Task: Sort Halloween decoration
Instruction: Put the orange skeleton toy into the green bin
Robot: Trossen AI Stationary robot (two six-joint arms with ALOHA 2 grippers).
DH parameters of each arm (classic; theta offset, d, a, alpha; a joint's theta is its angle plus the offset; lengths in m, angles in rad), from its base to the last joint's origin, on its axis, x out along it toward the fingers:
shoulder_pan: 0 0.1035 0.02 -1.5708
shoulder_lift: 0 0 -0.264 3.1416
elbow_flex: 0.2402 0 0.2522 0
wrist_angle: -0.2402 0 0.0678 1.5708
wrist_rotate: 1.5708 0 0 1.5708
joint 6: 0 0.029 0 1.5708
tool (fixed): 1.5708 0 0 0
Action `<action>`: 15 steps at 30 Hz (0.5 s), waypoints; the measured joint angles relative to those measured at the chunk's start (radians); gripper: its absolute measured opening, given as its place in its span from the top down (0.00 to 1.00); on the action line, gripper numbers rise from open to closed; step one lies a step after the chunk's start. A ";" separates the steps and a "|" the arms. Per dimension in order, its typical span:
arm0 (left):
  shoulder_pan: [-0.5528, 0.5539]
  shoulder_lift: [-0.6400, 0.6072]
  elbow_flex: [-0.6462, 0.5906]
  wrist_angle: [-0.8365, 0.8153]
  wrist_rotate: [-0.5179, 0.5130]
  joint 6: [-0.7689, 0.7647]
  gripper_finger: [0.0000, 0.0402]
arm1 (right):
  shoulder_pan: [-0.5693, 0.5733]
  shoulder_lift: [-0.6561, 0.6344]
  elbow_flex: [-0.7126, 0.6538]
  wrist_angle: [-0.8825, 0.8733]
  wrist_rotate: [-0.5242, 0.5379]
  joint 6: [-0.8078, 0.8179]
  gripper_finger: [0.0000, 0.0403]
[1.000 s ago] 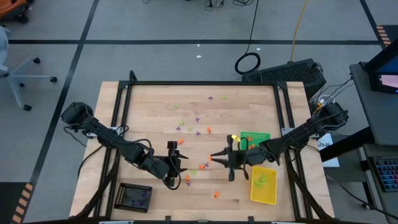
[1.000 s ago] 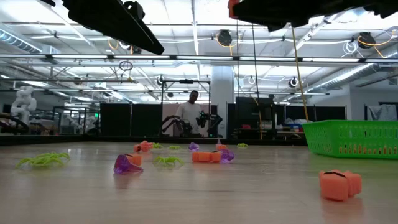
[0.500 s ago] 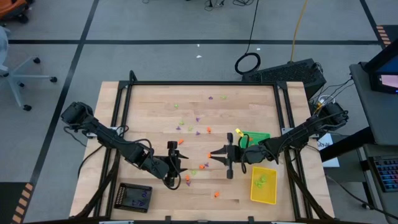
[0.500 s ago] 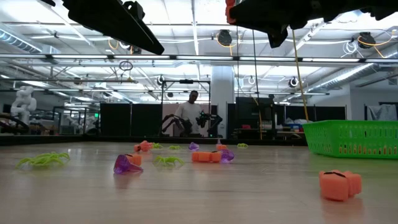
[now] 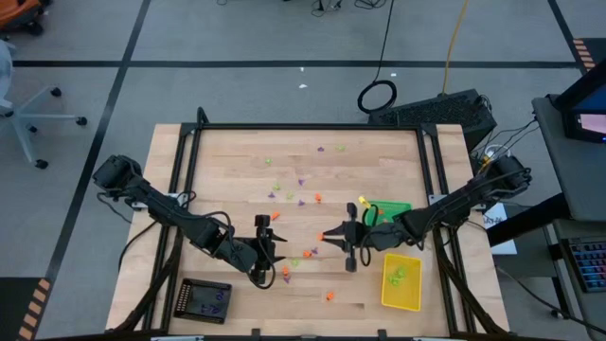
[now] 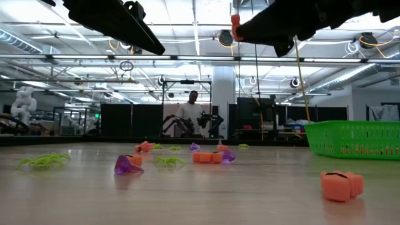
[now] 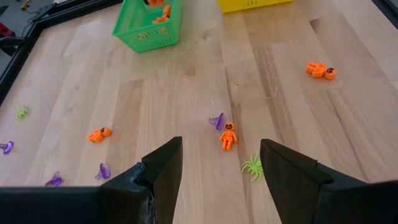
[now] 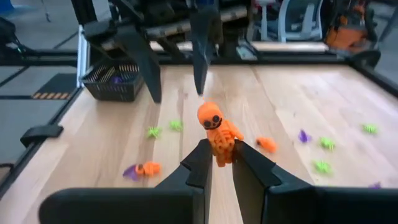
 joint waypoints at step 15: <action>0.000 0.000 0.000 0.009 0.000 0.000 0.47 | -0.006 -0.266 0.001 -0.590 0.005 0.251 0.91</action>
